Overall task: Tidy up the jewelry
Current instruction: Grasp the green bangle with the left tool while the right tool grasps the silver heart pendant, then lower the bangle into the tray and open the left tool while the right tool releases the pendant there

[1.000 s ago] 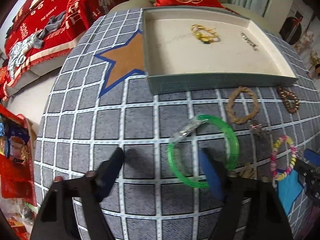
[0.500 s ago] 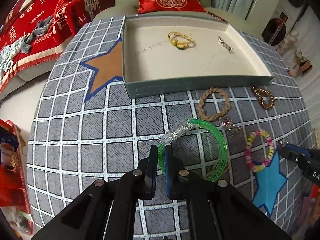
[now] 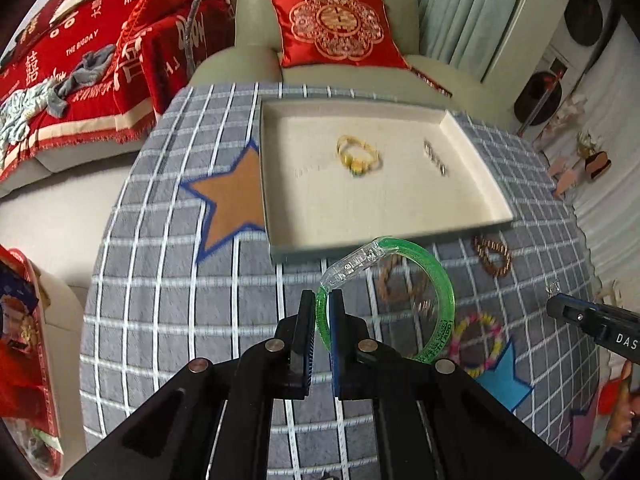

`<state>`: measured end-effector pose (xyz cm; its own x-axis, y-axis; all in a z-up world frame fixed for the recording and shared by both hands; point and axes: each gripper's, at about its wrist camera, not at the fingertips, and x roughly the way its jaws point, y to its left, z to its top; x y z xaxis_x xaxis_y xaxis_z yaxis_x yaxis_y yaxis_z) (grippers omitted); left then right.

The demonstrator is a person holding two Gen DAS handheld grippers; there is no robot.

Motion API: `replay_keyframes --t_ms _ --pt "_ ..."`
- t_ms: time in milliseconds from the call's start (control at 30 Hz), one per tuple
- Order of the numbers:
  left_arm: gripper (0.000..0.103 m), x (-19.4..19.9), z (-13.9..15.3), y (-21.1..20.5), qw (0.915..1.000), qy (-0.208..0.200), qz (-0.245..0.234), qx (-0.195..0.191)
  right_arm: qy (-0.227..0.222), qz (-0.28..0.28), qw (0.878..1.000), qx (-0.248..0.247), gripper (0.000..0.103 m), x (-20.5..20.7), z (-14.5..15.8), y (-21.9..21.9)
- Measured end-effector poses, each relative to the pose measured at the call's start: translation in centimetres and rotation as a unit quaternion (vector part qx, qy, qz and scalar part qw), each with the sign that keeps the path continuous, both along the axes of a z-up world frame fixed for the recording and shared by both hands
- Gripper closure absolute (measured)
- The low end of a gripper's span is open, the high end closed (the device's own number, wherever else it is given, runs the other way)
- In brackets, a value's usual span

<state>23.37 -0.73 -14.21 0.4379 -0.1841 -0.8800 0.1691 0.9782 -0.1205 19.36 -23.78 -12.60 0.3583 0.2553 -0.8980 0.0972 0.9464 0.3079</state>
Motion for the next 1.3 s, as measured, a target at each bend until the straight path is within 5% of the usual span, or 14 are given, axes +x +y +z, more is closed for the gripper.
replay_keyframes --t_ms 333,967,1300 --pt "0.082 6.4 0.2 -2.2 0.9999 -0.016 0.006 -0.002 -0.035 0.017 0.999 0.006 0.084 7.5 1.7 0.1" --pt "0.082 12.6 -6.4 -6.2 0.9964 0.060 -0.013 0.058 0.035 0.039 0.999 -0.005 0.084 16.6 -5.8 0.7" --pt "0.082 15.2 -6.9 -7.3 0.9947 0.028 0.001 0.098 0.025 0.030 0.999 -0.025 0.084 19.9 -7.1 0.1"
